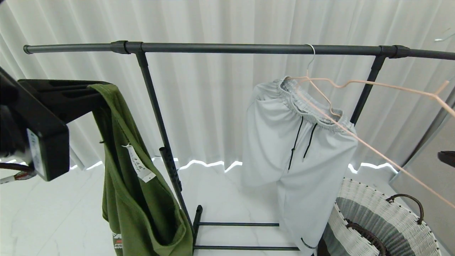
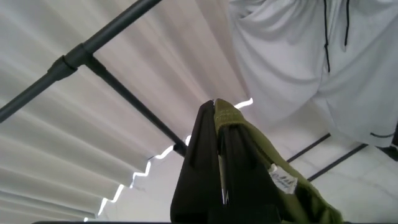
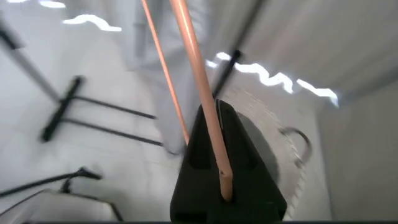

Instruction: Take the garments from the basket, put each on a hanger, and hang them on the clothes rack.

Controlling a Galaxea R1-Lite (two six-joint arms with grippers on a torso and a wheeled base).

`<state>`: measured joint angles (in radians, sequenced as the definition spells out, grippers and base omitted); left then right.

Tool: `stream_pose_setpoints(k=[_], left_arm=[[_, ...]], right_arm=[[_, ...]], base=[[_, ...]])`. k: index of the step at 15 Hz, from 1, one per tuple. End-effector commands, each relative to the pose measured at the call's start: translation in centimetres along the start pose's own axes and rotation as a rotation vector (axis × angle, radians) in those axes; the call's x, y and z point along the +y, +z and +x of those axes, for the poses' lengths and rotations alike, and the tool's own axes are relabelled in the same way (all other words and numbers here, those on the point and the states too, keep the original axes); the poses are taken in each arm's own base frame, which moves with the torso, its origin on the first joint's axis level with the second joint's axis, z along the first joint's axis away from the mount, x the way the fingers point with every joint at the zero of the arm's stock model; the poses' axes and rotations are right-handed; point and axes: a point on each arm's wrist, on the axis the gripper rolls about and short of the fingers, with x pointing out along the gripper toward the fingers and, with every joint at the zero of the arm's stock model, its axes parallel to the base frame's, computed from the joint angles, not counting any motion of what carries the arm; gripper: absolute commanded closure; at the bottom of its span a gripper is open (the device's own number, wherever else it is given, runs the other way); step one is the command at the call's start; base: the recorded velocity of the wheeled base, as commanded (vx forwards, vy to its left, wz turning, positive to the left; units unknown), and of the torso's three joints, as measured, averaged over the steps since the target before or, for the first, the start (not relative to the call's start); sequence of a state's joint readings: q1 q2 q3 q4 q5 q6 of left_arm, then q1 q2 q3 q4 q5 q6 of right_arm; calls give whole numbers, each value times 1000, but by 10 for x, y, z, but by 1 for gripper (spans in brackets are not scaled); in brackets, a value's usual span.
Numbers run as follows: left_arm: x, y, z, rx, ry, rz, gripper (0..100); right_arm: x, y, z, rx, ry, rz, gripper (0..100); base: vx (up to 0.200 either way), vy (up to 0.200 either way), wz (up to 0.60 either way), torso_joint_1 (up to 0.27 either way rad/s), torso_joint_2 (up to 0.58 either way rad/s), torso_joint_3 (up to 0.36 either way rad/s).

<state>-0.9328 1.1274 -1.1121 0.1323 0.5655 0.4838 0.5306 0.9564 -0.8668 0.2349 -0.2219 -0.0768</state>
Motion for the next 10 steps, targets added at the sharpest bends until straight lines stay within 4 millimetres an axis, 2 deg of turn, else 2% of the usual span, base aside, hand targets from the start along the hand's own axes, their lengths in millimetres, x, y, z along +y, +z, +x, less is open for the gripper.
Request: stream_pose_setpoints(k=[1, 4, 7, 10], left_arm=[[-4, 1, 8, 17, -3, 9, 100], [4, -2, 19, 68, 66, 12, 100], [21, 0, 33, 113, 171, -21, 100], [21, 0, 49, 138, 192, -124, 100]], right_arm=[[26, 15, 16, 11, 164, -65, 100], [55, 36, 27, -5, 302, -107, 100], [78, 36, 23, -1, 424, -157, 100], [93, 34, 18, 9, 509, -156, 100]], base=[[0, 0, 0, 0, 0, 0], [0, 0, 0, 0, 0, 0], [0, 0, 0, 0, 0, 0], [0, 0, 0, 0, 0, 0]])
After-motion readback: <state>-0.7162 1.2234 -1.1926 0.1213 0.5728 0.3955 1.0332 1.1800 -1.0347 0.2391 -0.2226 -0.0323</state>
